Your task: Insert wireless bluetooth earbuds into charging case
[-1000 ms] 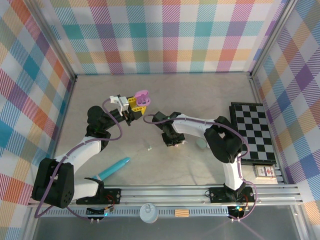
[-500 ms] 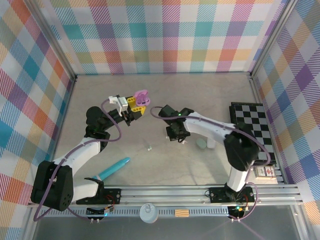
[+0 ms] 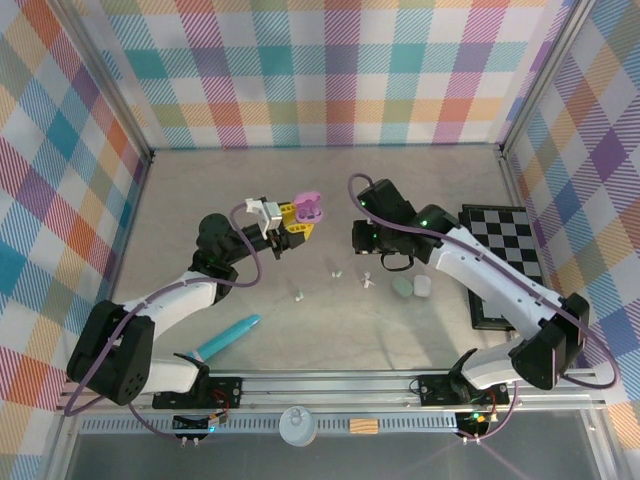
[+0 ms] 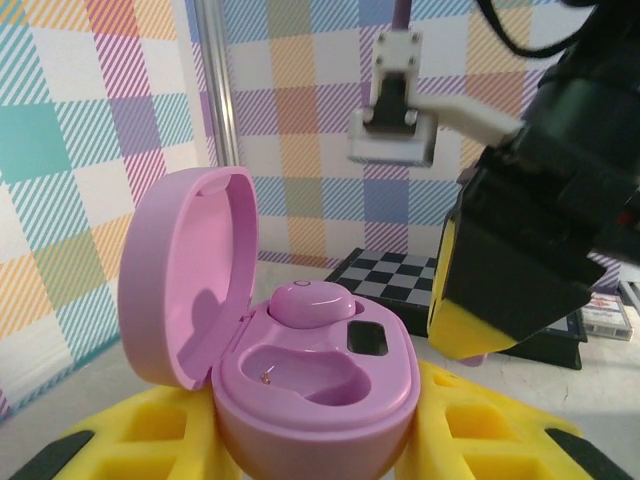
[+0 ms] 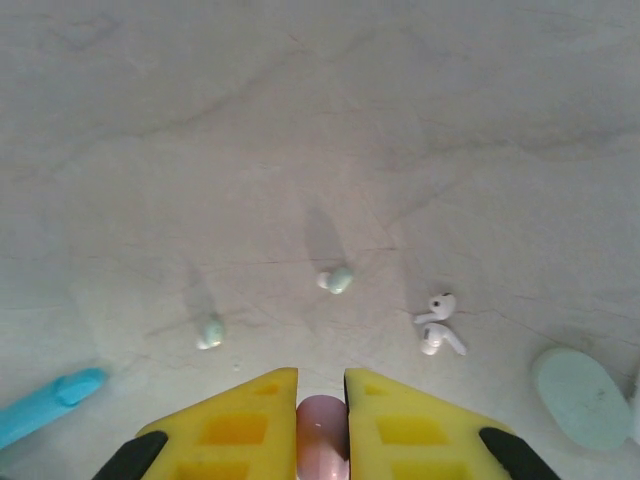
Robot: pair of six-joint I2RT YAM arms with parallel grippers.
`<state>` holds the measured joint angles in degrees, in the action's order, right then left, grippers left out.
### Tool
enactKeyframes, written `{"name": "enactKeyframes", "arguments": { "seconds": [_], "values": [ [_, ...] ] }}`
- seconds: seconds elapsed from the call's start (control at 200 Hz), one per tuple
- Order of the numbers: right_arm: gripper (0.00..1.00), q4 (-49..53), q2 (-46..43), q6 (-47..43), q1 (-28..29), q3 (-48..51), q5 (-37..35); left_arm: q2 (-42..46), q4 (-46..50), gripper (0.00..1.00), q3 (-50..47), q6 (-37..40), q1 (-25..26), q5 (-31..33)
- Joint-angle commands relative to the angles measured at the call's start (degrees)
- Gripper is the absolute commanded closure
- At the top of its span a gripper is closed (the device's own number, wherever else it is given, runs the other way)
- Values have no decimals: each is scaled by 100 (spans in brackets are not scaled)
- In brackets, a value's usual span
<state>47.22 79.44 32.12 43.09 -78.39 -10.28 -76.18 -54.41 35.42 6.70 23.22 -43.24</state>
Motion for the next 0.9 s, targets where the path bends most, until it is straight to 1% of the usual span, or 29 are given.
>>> {"name": "enactKeyframes", "arguments": {
  "seconds": [0.0, 0.17, 0.36, 0.5, 0.775, 0.895],
  "values": [
    [84, -298, -262, 69, -96, -139, 743, -55, -527, 72, 165, -63, 72, 113],
    [84, -1135, -327, 151, -134, -339, 1589, -242, -663, 72, 215, -68, 215, 211],
    [84, -1777, 73, 162, -160, -799, 2205, -400, -755, 72, 302, -90, 353, 246],
    [84, -1952, 417, 137, -161, -1051, 2396, -445, -755, 72, 340, -97, 436, 290],
    [84, -2178, 801, 117, -175, -1135, 2657, -483, -813, 72, 328, -125, 534, 402],
    [84, -2215, 791, 102, -166, -1042, 2558, -425, -732, 72, 337, -91, 534, 422]
  ]
}}
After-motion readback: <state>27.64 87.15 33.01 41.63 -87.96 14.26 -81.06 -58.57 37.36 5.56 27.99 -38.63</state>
